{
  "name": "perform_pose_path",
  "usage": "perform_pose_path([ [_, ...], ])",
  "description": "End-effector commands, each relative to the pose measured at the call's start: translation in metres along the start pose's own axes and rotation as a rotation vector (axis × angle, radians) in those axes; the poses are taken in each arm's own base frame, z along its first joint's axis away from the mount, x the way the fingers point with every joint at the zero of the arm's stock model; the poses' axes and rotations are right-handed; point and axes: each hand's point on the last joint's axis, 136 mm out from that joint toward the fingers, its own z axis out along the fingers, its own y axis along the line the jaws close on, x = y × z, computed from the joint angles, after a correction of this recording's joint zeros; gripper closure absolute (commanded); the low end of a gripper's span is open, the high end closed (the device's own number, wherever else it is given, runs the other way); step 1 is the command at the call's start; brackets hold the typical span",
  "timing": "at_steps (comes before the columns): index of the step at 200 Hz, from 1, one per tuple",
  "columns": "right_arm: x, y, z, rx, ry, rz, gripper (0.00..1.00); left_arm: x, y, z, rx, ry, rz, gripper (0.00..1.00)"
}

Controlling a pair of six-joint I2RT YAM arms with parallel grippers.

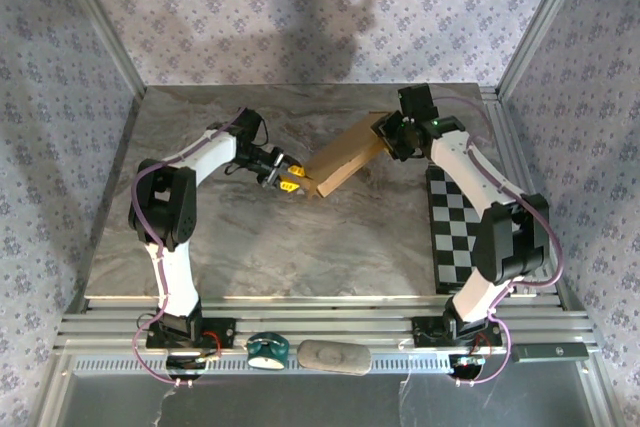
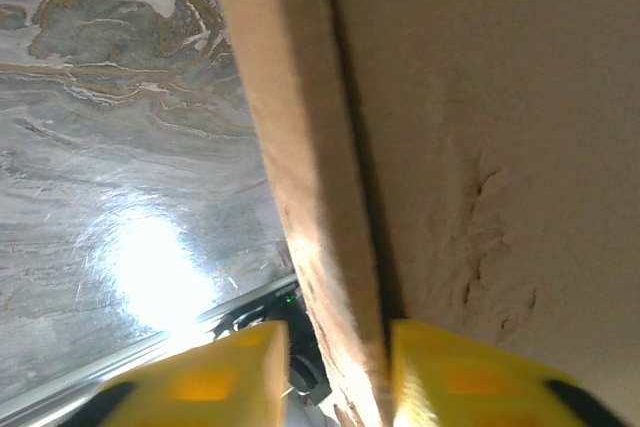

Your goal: Fold the paper box

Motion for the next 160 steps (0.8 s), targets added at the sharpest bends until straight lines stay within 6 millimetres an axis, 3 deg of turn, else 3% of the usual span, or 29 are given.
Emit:
perform_pose_path([
  [1, -0.006, -0.003, -0.005, 0.063, -0.026, 0.023, 0.57, 0.019, -0.006, -0.02, -0.01, 0.003, -0.1, 0.59],
  [24, -0.007, -0.006, -0.005, 0.091, -0.022, 0.031, 0.58, 0.014, 0.006, -0.043, -0.084, -0.121, -0.101, 0.57],
  [38, -0.007, -0.007, -0.005, 0.104, -0.016, 0.035, 0.58, 0.01, 0.006, -0.066, -0.148, -0.261, -0.025, 0.57],
  [53, -0.008, -0.006, -0.005, 0.113, -0.014, 0.036, 0.57, 0.013, -0.015, -0.097, -0.245, -0.423, 0.177, 0.57],
  [71, -0.009, -0.006, -0.005, 0.127, -0.013, 0.044, 0.59, 0.032, -0.049, -0.113, -0.348, -0.539, 0.496, 0.59],
  [98, -0.01, -0.005, -0.006, 0.161, 0.004, 0.051, 0.59, 0.086, -0.099, -0.089, -0.45, -0.586, 1.096, 0.58],
  [118, -0.011, -0.004, -0.007, 0.18, 0.007, 0.054, 0.59, 0.117, -0.115, -0.061, -0.553, -0.614, 1.425, 0.54],
  [132, -0.01, -0.005, -0.006, 0.192, 0.02, 0.059, 0.59, 0.121, -0.116, -0.047, -0.635, -0.613, 1.519, 0.53],
  [160, -0.009, -0.005, -0.002, 0.201, 0.044, 0.07, 0.59, 0.109, -0.114, -0.034, -0.851, -0.659, 1.632, 0.51],
])
